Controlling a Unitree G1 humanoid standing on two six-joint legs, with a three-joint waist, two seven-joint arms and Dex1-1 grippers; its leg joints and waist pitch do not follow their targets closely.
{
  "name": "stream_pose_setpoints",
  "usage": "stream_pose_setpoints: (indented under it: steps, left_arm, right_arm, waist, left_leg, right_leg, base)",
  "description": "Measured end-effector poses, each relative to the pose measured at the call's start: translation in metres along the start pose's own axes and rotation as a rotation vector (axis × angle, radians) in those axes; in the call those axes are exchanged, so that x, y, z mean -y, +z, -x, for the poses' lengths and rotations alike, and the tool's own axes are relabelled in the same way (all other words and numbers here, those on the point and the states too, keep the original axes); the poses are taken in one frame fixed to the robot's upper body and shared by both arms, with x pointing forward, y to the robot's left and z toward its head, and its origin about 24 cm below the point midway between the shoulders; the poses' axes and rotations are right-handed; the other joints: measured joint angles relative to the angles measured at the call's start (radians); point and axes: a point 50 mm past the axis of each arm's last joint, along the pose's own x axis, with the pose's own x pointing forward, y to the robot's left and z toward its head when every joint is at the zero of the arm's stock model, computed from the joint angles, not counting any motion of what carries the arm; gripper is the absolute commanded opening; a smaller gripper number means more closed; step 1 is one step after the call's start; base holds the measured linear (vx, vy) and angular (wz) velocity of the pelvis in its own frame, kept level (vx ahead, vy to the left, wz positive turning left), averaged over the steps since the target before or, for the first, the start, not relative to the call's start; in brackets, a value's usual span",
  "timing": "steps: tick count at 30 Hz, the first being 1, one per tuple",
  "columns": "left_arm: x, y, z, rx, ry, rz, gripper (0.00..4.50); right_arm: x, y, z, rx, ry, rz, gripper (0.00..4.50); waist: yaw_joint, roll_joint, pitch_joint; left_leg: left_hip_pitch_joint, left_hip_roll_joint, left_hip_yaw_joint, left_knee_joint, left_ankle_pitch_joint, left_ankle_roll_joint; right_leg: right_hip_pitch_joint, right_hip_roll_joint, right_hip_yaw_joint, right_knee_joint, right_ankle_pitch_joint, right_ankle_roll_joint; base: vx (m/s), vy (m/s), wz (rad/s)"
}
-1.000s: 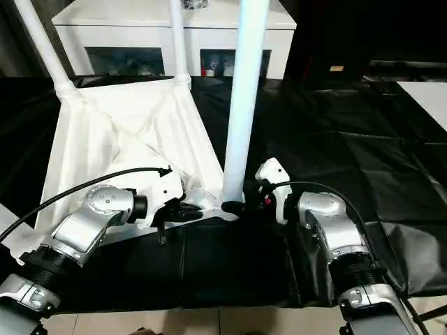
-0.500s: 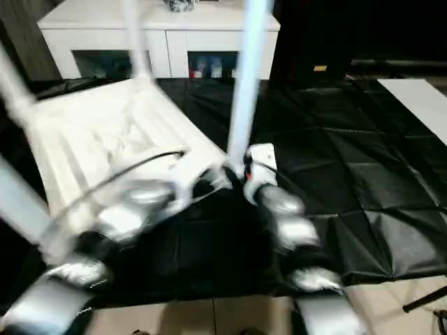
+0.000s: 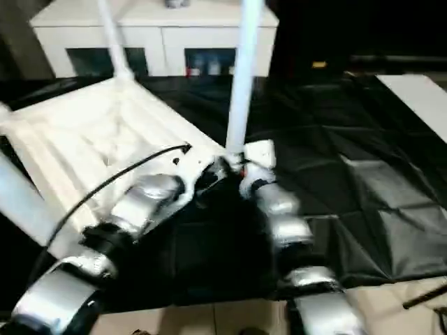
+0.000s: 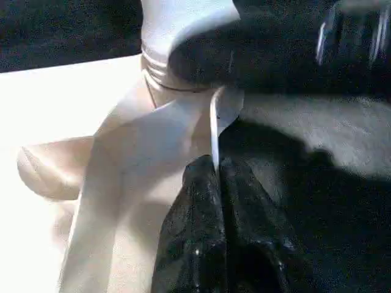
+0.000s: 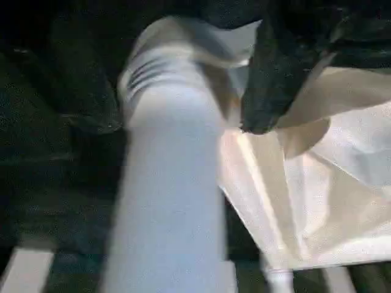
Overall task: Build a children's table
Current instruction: Rotate leg to tighten
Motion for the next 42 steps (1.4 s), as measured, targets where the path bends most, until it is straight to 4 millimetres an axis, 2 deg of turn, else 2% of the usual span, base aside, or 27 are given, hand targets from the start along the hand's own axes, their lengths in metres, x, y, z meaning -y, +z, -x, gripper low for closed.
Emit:
stream_pose_setpoints:
  steps: [2, 6, 9, 12, 15, 17, 22, 27, 28, 32, 33, 38, 42]
  left_arm:
    - [-0.002, -0.003, 0.006, 0.004, -0.03, -0.012, 0.0]
    - [-0.01, -0.014, 0.024, 0.014, -0.127, -0.046, 0.0]
    - [-0.012, -0.021, 0.035, 0.015, -0.192, -0.062, 0.0]
    - [-0.008, -0.026, 0.049, 0.017, -0.312, -0.066, 0.0]
    - [-0.005, -0.025, 0.054, -0.002, -0.391, -0.082, 0.0]
    - [-0.002, -0.024, 0.055, -0.008, -0.418, -0.096, 0.0]
    - [0.0, -0.024, 0.055, -0.007, -0.43, -0.103, 0.0]
    - [0.0, -0.024, 0.058, -0.01, -0.428, -0.107, 0.0]
    - [0.0, -0.024, 0.058, -0.011, -0.428, -0.106, 0.0]
    - [0.0, -0.024, 0.058, -0.012, -0.428, -0.106, 0.0]
    - [0.0, -0.024, 0.058, -0.012, -0.428, -0.106, 0.0]
    - [0.0, -0.024, 0.058, -0.011, -0.425, -0.104, 0.0]
    - [0.0, -0.025, 0.058, -0.011, -0.425, -0.104, 0.0]
  right_arm:
    - [0.012, 0.004, 0.011, 0.001, 0.073, 0.028, 3.68]
    - [0.041, 0.003, 0.045, -0.085, 0.277, 0.135, 3.68]
    - [0.037, -0.001, 0.054, -0.15, 0.441, 0.151, 3.68]
    - [0.029, -0.006, 0.059, -0.222, 0.588, 0.152, 3.68]
    - [0.026, -0.006, 0.058, -0.236, 0.632, 0.153, 3.68]
    - [0.023, -0.004, 0.053, -0.234, 0.646, 0.159, 3.68]
    - [0.02, -0.002, 0.048, -0.237, 0.662, 0.172, 3.68]
    - [0.02, -0.003, 0.049, -0.249, 0.691, 0.16, 3.68]
    - [0.02, -0.004, 0.05, -0.252, 0.697, 0.157, 3.39]
    - [0.021, -0.007, 0.051, -0.262, 0.694, 0.145, 3.26]
    - [0.021, -0.008, 0.051, -0.262, 0.691, 0.14, 3.0]
    - [0.02, -0.008, 0.05, -0.252, 0.69, 0.13, 2.7]
    - [0.019, -0.009, 0.05, -0.249, 0.688, 0.125, 2.67]
  waist:
    - [0.002, 0.0, 0.0]
    - [0.0, 0.001, 0.0]
    - [-0.001, 0.001, 0.0]
    - [0.008, -0.001, 0.001]
    - [0.028, -0.002, 0.001]
    - [0.032, -0.002, 0.002]
    - [0.034, -0.002, 0.001]
    - [0.033, -0.002, 0.001]
    - [0.033, -0.002, 0.001]
    - [0.033, -0.002, 0.001]
    - [0.033, -0.002, 0.001]
    - [0.033, -0.002, 0.001]
    - [0.032, -0.002, 0.001]
  left_leg:
    - [0.001, 0.0, 0.0, -0.001, 0.0, 0.0]
    - [0.002, 0.001, 0.0, -0.002, 0.0, 0.0]
    - [0.002, 0.002, 0.0, -0.002, 0.0, 0.0]
    - [0.001, 0.003, 0.0, -0.002, 0.0, 0.0]
    - [0.0, 0.003, 0.005, -0.002, 0.0, 0.0]
    - [-0.001, 0.001, 0.007, 0.0, 0.0, 0.0]
    - [-0.008, 0.001, 0.008, 0.005, 0.0, 0.001]
    - [-0.008, 0.003, 0.007, 0.005, 0.0, 0.001]
    - [-0.008, 0.003, 0.007, 0.005, 0.0, 0.001]
    - [-0.008, 0.003, 0.007, 0.005, 0.0, 0.001]
    - [-0.008, 0.003, 0.007, 0.005, 0.0, 0.001]
    - [-0.008, 0.003, 0.007, 0.006, 0.0, 0.001]
    - [-0.008, 0.003, 0.007, 0.006, 0.0, 0.001]
  right_leg:
    - [0.001, 0.0, 0.0, 0.0, 0.0, 0.0]
    - [0.001, 0.001, 0.0, 0.0, -0.001, 0.002]
    - [0.001, 0.002, -0.001, 0.0, -0.001, 0.002]
    - [0.0, 0.002, -0.001, 0.0, -0.002, 0.002]
    - [0.002, 0.0, 0.003, 0.0, -0.002, 0.002]
    - [0.003, -0.002, 0.005, 0.0, -0.002, 0.002]
    - [0.002, -0.003, 0.006, -0.001, -0.002, 0.001]
    - [0.001, -0.002, 0.004, 0.0, -0.003, 0.001]
    - [0.001, -0.002, 0.004, 0.0, -0.003, 0.001]
    - [0.002, -0.002, 0.004, 0.0, -0.003, 0.001]
    - [0.002, -0.002, 0.004, 0.0, -0.003, 0.001]
    - [0.002, -0.002, 0.004, 0.001, -0.003, 0.001]
    - [0.002, -0.002, 0.004, 0.001, -0.003, 0.001]
  base:
    - [0.0, 0.0, 0.0]
    - [0.0, 0.0, 0.0]
    - [0.0, 0.0, 0.0]
    - [0.0, 0.0, 0.0]
    - [0.0, 0.0, 0.0]
    - [0.0, 0.0, 0.0]
    - [0.0, 0.0, 0.0]
    - [0.0, 0.0, 0.0]
    - [0.0, 0.0, 0.0]
    - [0.0, 0.0, 0.0]
    - [0.0, 0.0, 0.0]
    - [0.0, 0.0, 0.0]
    - [0.0, 0.0, 0.0]
